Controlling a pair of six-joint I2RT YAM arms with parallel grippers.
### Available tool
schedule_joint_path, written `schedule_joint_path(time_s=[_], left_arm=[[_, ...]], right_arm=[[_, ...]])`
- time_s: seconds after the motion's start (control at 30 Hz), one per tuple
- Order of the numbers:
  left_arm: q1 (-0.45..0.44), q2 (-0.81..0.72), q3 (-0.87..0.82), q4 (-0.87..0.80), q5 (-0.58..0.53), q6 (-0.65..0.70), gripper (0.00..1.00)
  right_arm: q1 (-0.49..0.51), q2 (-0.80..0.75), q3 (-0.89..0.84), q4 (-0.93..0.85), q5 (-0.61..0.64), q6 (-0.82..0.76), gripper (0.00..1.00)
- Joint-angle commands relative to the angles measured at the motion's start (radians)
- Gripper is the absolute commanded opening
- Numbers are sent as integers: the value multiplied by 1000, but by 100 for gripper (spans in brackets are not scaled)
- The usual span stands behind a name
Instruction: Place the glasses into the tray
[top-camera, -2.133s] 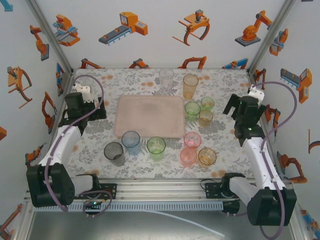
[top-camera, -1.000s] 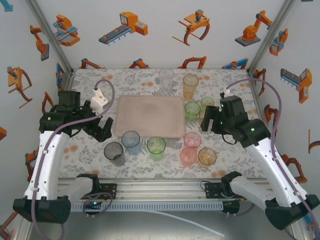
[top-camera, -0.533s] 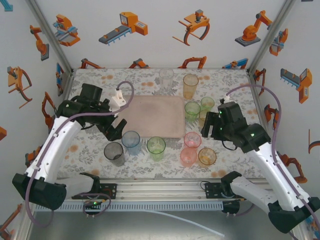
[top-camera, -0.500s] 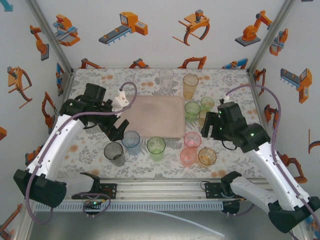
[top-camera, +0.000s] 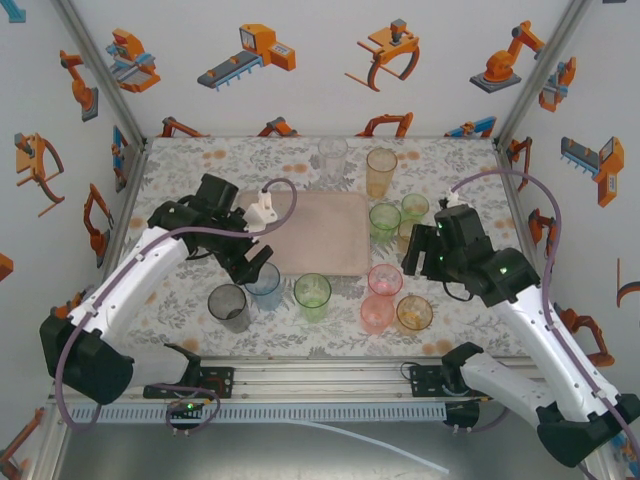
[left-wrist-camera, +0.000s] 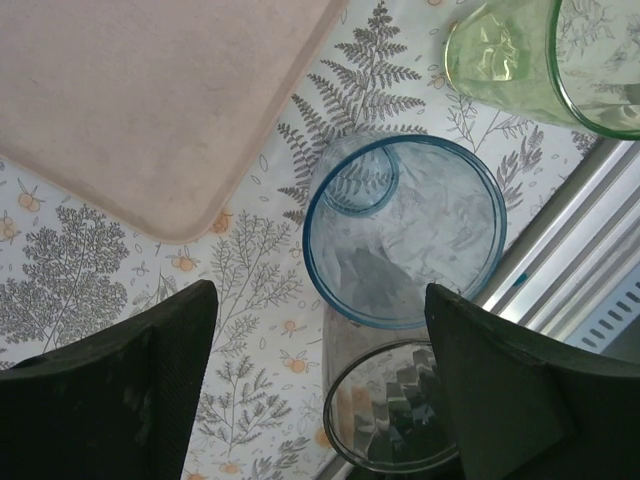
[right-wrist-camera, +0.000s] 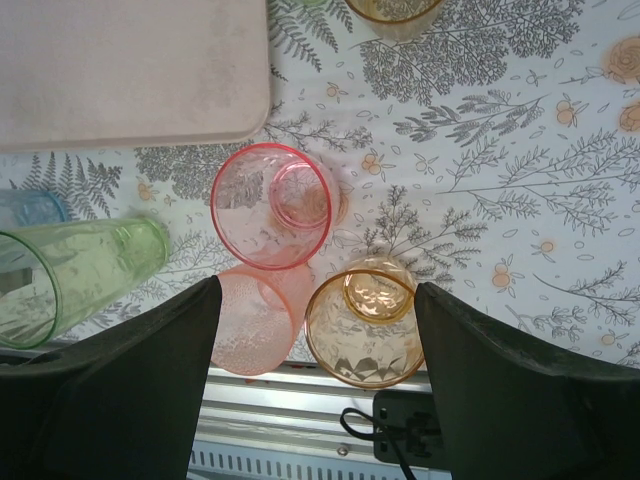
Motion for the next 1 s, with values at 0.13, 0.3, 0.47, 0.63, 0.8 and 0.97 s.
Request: schedule_joint_path(time_s=[0.13,0.3,0.47,0.63,0.8,0.97], left_arm=[[-22,46,-28,71,20,-18,69],[-38,82,-33,89,-17,-22,62],[-48,88,-54,110,-19,-31,55],[-59,107,-57,118,-25,-33,48],[-71,120,-54,121,-41,-36,41],[-78,126,-52,122,-52,-36,26]], right_arm=[[7,-19,-6,14,-5,21,70],[7,-18,-5,15,-6,22,70],[7,-13,-10,45,-26,17,71],[7,-9,-18,74,-27,21,71],[7,-5,-19,76,-31,17,71],[8,-17,-32,78,-17,19,71]])
